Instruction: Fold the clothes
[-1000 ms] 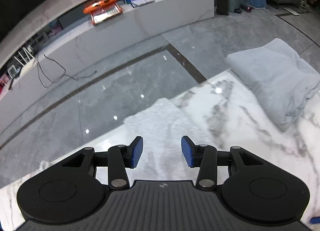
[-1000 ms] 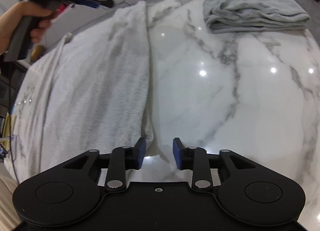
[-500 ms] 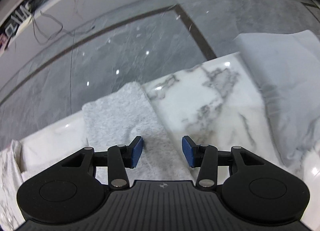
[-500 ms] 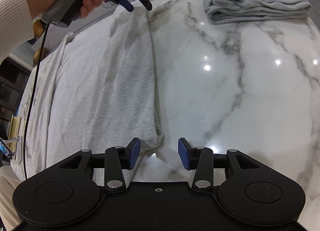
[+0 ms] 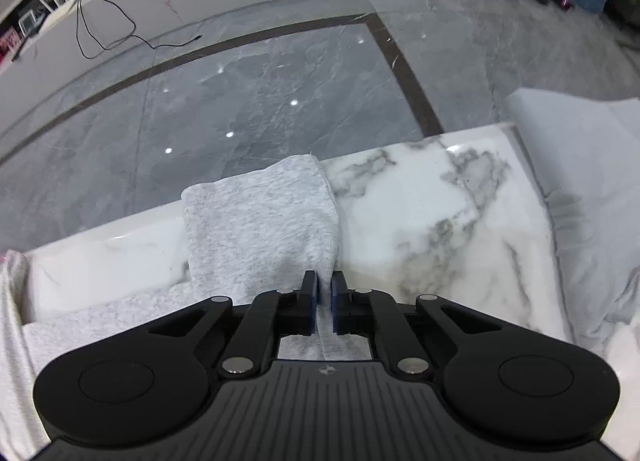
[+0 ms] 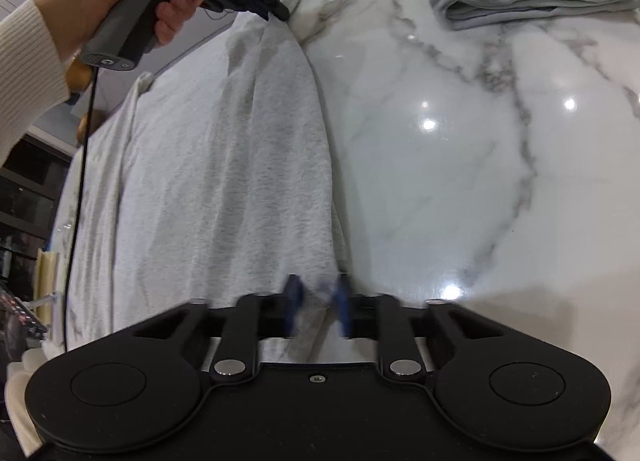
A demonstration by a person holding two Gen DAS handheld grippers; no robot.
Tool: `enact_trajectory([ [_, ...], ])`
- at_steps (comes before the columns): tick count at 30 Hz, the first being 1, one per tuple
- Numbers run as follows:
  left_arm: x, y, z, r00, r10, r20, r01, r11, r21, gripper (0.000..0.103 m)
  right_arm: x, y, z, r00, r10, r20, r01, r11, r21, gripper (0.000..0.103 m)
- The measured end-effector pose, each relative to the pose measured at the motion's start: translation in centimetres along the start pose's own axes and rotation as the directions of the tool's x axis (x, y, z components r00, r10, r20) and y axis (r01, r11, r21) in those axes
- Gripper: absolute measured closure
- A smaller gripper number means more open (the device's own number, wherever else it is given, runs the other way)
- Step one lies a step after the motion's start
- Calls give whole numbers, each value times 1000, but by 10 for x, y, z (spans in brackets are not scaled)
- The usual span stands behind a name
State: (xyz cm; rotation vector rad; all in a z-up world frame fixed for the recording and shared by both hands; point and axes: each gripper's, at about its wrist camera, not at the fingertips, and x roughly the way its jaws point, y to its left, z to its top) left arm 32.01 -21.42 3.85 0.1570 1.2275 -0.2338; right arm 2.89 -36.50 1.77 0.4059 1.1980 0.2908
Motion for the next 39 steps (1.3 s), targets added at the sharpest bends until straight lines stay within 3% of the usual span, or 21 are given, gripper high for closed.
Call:
enact_trajectory([
  [6, -23, 28, 1, 993, -118, 29, 119, 992, -45, 98, -17, 32, -6, 998, 7, 59, 1, 990, -140, 90],
  [13, -46, 84, -6, 974, -215, 71, 222, 968, -114, 98, -34, 90, -17, 985, 143, 100, -101, 933, -346, 90],
  [19, -38, 129, -26, 974, -219, 65, 226, 961, -160, 98, -9, 124, -26, 986, 165, 27, -137, 892, -432, 90],
  [26, -25, 169, -47, 953, -287, 96, 300, 935, -189, 98, 22, 151, -35, 978, 203, -53, -202, 844, -497, 91],
  [30, -22, 179, -55, 953, -286, 105, 301, 933, -197, 94, 29, 156, -40, 978, 194, -71, -201, 820, -535, 91],
  [35, -36, 189, -66, 966, -222, 133, 246, 947, -205, 94, 43, 158, -47, 960, 206, -188, -275, 804, -527, 88],
  [39, -59, 188, -81, 950, -273, 153, 300, 935, -191, 90, 36, 166, -56, 965, 174, -194, -257, 762, -595, 88],
])
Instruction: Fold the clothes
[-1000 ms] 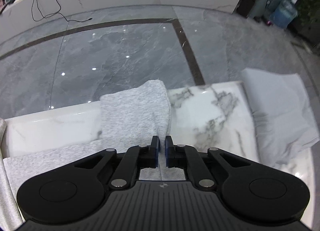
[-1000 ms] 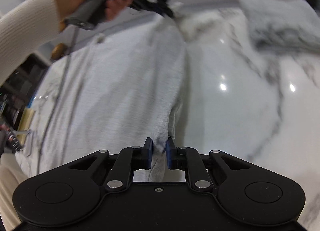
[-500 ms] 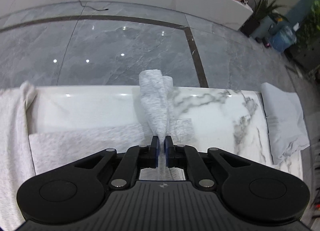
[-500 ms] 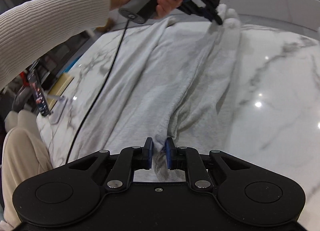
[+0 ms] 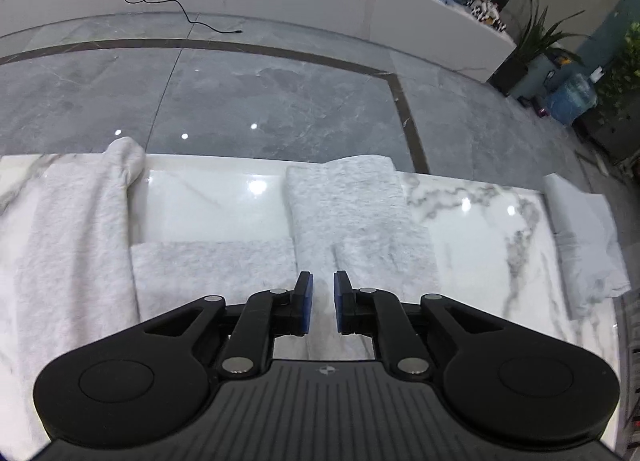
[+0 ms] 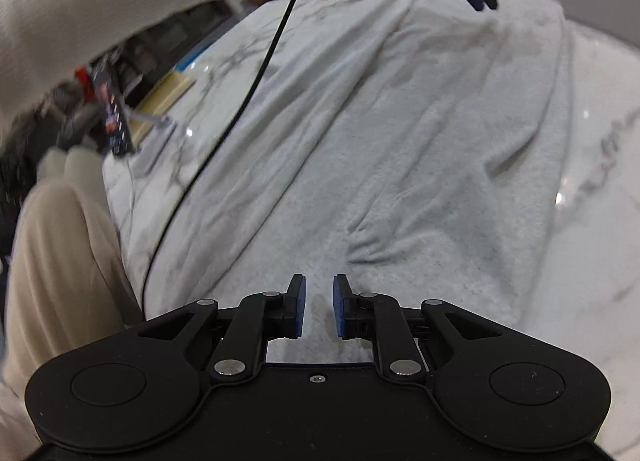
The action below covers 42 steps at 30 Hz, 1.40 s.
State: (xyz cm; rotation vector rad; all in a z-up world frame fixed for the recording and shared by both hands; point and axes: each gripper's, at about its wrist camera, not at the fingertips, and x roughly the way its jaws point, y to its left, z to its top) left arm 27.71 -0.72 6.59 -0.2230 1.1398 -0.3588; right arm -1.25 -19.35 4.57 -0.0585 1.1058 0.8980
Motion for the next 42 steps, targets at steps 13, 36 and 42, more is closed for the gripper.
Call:
enact_trajectory([
  [13, 25, -49, -46, 997, 20, -79, -14, 997, 80, 91, -26, -26, -6, 990, -142, -9, 142, 987, 76, 87],
  [36, -22, 14, -64, 997, 79, -24, -80, 996, -30, 100, -3, -24, -11, 980, -175, -91, 179, 983, 49, 87],
  [42, -22, -12, -93, 996, -7, -93, 8, 1000, 13, 75, -4, -23, -11, 980, -175, -93, 178, 984, 30, 87],
])
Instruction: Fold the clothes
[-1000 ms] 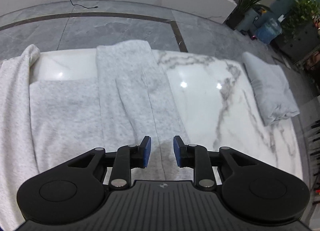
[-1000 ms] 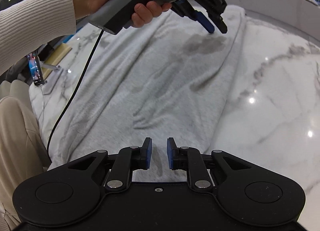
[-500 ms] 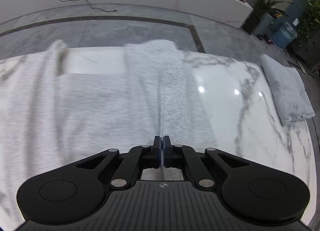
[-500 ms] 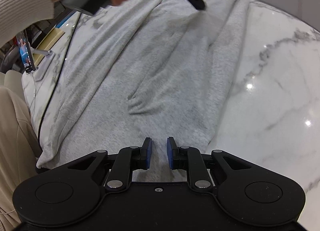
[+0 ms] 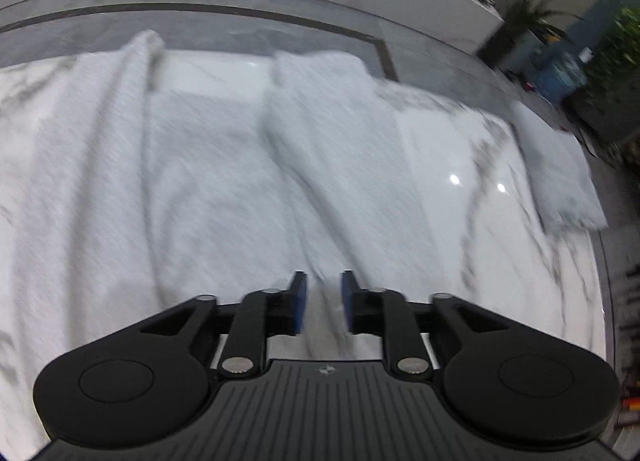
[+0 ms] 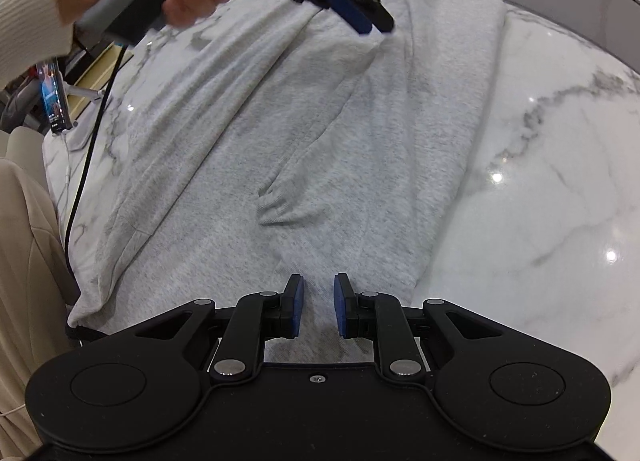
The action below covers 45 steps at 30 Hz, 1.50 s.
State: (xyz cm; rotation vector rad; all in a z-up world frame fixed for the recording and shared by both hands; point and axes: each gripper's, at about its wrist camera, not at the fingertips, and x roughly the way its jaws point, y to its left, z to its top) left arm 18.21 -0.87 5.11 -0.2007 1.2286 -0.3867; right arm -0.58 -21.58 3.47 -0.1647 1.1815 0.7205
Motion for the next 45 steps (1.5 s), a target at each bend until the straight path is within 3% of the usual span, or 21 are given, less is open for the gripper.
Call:
enact_trajectory([
  [2, 6, -6, -13, 1000, -6, -25, 6, 1000, 15, 76, -2, 0, 0, 1000, 6, 2, -6, 1000, -1, 87],
  [4, 11, -11, -26, 999, 5, -44, -3, 1000, 30, 100, -3, 1, -1, 1000, 16, 1, -16, 1000, -5, 87],
  [10, 1, -6, -44, 999, 52, -14, -52, 998, 21, 100, -1, 4, -2, 1000, 13, -11, -13, 1000, -18, 86],
  [14, -16, 2, -49, 999, 53, 11, -53, 998, -20, 96, -1, 3, -2, 1000, 13, -14, -13, 1000, -21, 86],
  [18, -51, 18, -62, 985, 140, 95, -138, 990, -26, 83, -3, 1, -3, 1000, 13, -6, -13, 1000, -12, 86],
  [21, -86, 43, -82, 951, 263, 160, -253, 964, -79, 79, -8, -4, -1, 1000, 4, 21, -4, 1000, 10, 86],
  [24, -106, 58, -99, 914, 363, 179, -349, 931, -108, 66, -12, -11, 5, 998, 12, 55, -14, 999, 39, 86],
  [26, -116, 72, -112, 894, 414, 174, -396, 909, -129, 64, -17, -14, 13, 998, 6, 70, -10, 999, 50, 86],
  [28, -120, 89, -123, 888, 437, 140, -416, 896, -154, 64, -22, -15, 27, 997, -12, 75, 10, 1000, 24, 86],
  [31, -120, 103, -131, 905, 415, 94, -401, 905, -142, 64, -22, -5, 58, 995, -78, 57, 85, 988, -128, 86],
  [34, -120, 111, -137, 915, 394, 84, -383, 916, -122, 63, -23, 18, 93, 989, -127, 77, 148, 892, -427, 85],
  [36, -119, 113, -143, 921, 384, 68, -376, 920, -110, 63, -21, 35, 117, 985, -147, 88, 170, 761, -627, 79],
  [39, -117, 110, -152, 939, 340, 54, -335, 938, -87, 63, -12, 51, 152, 977, -204, 58, 176, 627, -759, 76],
  [40, -116, 110, -156, 948, 315, 49, -312, 948, -63, 63, -6, 58, 168, 974, -223, 44, 167, 572, -803, 76],
  [43, -114, 113, -162, 953, 301, 34, -299, 953, -39, 63, 24, 81, 214, 954, -296, 37, 149, 365, -919, 75],
  [45, -114, 121, -167, 961, 276, 35, -273, 959, -70, 63, 37, 88, 229, 949, -314, 39, 129, 271, -954, 75],
])
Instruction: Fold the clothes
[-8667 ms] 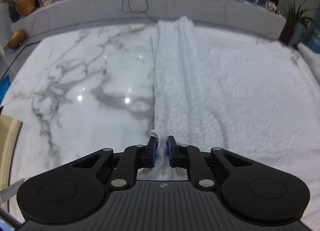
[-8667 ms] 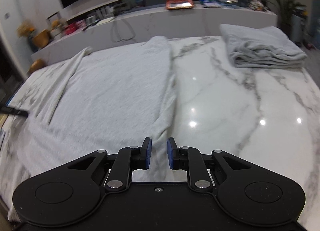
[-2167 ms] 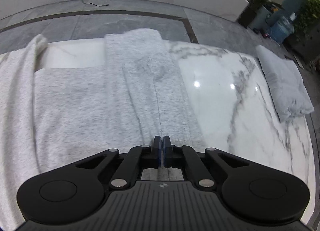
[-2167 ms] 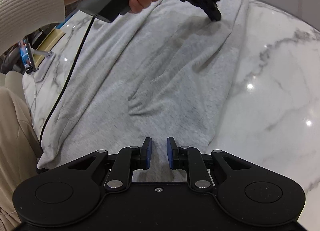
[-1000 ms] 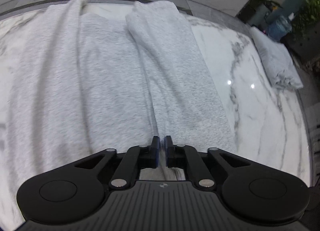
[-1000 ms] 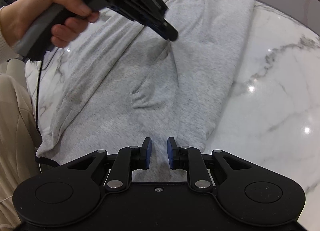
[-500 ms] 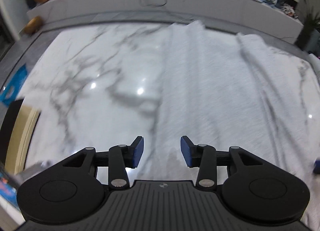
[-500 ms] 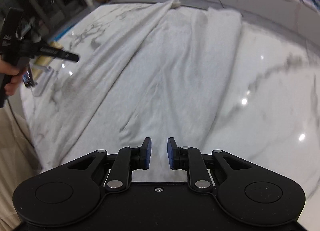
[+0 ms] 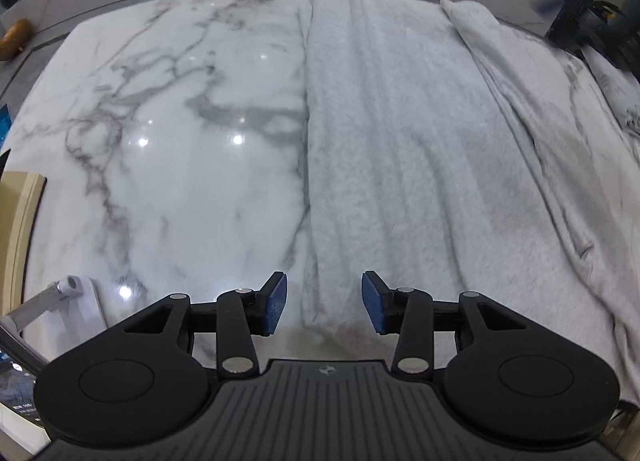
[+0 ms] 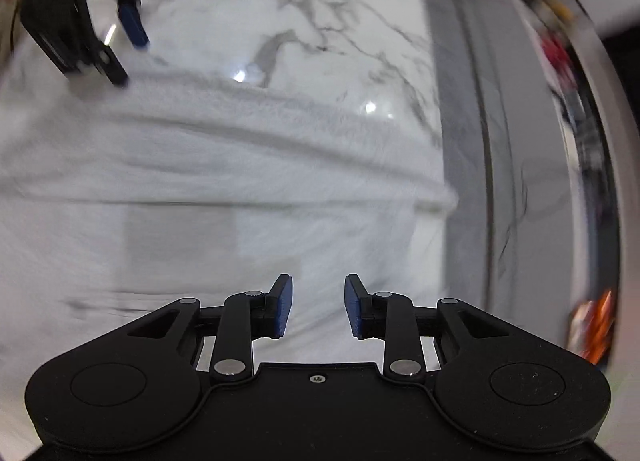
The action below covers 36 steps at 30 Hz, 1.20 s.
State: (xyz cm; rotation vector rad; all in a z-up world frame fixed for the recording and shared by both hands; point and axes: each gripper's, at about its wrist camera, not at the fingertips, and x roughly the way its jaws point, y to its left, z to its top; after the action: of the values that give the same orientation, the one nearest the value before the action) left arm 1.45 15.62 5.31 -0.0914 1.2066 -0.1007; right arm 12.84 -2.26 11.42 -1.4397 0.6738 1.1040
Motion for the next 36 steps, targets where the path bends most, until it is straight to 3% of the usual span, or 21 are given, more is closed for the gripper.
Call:
enact_trajectory([
  [2, 1, 6, -3, 1000, -28, 2, 28, 999, -24, 63, 20, -18, 23, 1000, -20, -21, 17, 989, -146, 75],
  [9, 4, 25, -7, 993, -116, 38, 119, 988, -98, 64, 77, -60, 81, 997, -49, -62, 19, 906, -422, 75],
  [13, 4, 27, -8, 990, -133, 39, 136, 987, -90, 65, 111, -62, 106, 994, -28, -108, -43, 797, -602, 75],
  [15, 5, 28, -8, 988, -147, 45, 150, 985, -87, 72, 128, -60, 119, 991, -4, -136, -92, 716, -692, 76],
  [18, 7, 34, -8, 982, -184, 49, 188, 976, -109, 84, 144, -57, 132, 984, 6, -177, -142, 625, -768, 75],
  [24, 11, 41, -7, 970, -235, 54, 241, 960, -145, 87, 160, -50, 145, 965, 37, -261, -247, 473, -846, 75],
  [30, 12, 44, -7, 968, -245, 63, 252, 954, -165, 93, 169, -45, 150, 951, 48, -305, -296, 419, -858, 77],
  [31, 13, 44, -7, 968, -244, 65, 252, 953, -168, 94, 168, -46, 151, 950, 48, -308, -299, 426, -854, 83],
  [32, 14, 44, -6, 967, -244, 66, 252, 953, -169, 95, 168, -46, 152, 949, 47, -313, -302, 430, -851, 96],
  [36, 13, 41, -6, 969, -237, 71, 246, 954, -169, 98, 163, -43, 149, 959, 24, -283, -264, 441, -858, 100],
])
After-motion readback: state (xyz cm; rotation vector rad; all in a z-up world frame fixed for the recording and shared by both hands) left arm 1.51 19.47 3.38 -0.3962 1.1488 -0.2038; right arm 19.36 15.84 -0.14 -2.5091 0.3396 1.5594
